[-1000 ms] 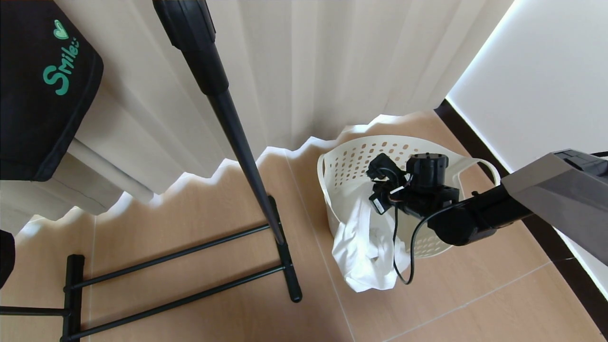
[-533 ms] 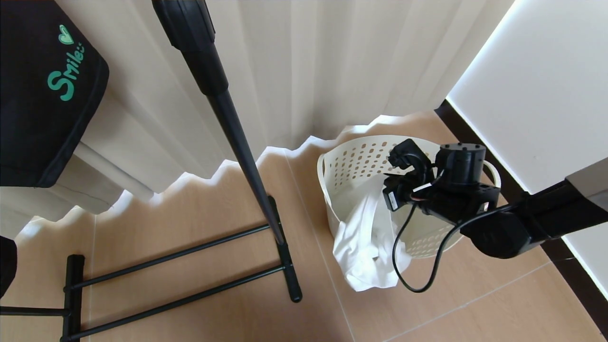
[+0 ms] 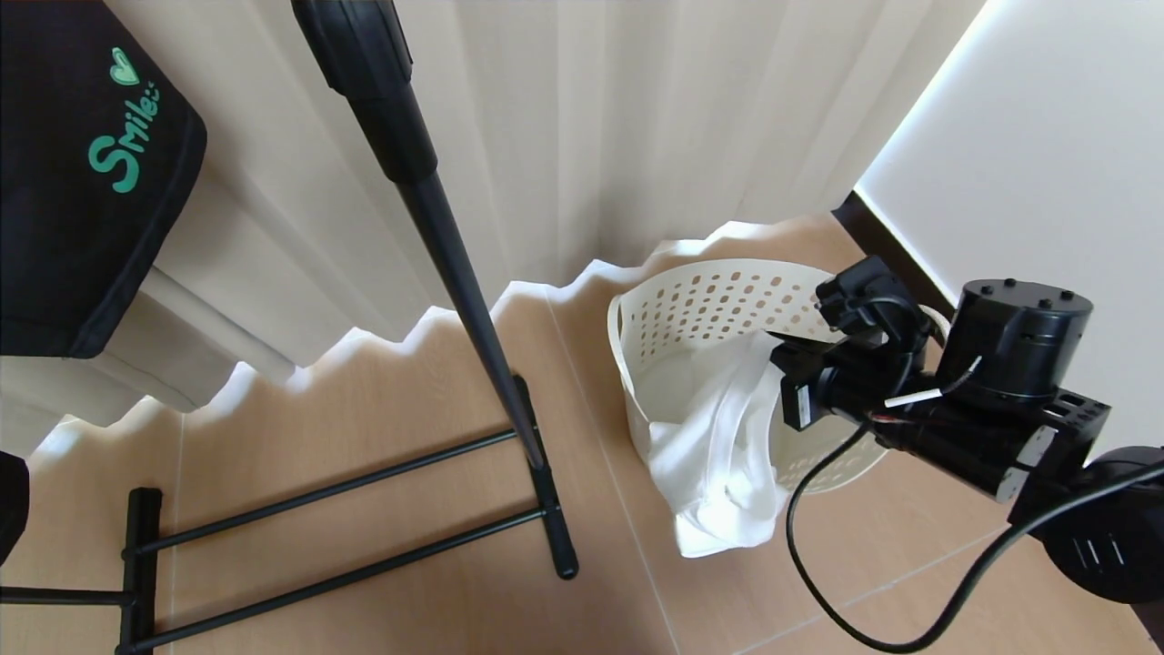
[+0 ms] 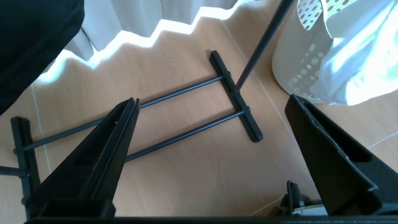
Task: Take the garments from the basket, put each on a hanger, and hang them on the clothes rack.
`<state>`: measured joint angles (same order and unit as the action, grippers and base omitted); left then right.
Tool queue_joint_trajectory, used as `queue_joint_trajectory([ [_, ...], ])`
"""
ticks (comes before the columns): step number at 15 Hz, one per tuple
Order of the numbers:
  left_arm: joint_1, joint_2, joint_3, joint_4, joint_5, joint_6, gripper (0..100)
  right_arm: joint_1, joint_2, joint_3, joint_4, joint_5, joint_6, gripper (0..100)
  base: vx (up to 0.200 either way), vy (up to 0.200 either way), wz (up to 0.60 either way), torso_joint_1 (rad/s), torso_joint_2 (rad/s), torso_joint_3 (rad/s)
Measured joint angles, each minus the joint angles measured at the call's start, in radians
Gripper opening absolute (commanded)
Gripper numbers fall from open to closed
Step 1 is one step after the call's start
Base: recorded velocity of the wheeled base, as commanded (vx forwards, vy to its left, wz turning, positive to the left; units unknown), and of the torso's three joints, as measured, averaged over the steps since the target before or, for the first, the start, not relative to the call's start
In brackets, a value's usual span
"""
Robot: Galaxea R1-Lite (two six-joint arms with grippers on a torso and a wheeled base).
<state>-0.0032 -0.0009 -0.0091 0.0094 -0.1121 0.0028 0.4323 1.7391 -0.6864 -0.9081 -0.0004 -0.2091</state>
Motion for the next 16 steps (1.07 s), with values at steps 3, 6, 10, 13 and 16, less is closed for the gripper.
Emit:
queue_joint_trajectory([
  [3, 0.000, 0.000, 0.000, 0.000, 0.000, -0.001, 100, 0.016, -0.054, 0.042, -0.003, -0.008, 0.000, 0, 0.000, 0.000, 0.00, 0.003, 0.00, 0.085],
  [6, 0.000, 0.000, 0.000, 0.000, 0.001, -0.001, 100, 0.018, -0.081, 0.062, -0.005, -0.010, 0.000, 0, 0.000, 0.000, 0.00, 0.004, 0.00, 0.185],
  [10, 0.000, 0.000, 0.000, 0.000, 0.001, -0.002, 100, 0.018, -0.101, 0.068, -0.005, -0.009, 0.001, 0, 0.000, 0.000, 0.00, 0.002, 0.00, 0.199],
  [13, 0.000, 0.000, 0.000, 0.001, 0.001, -0.002, 100, 0.018, -0.103, 0.071, -0.005, -0.010, 0.001, 0, 0.000, 0.000, 0.00, -0.001, 0.00, 0.201],
  [16, 0.000, 0.000, 0.000, 0.001, 0.001, -0.003, 100, 0.017, -0.107, 0.077, -0.005, -0.011, 0.001, 0, 0.000, 0.000, 0.00, 0.001, 0.00, 0.207],
])
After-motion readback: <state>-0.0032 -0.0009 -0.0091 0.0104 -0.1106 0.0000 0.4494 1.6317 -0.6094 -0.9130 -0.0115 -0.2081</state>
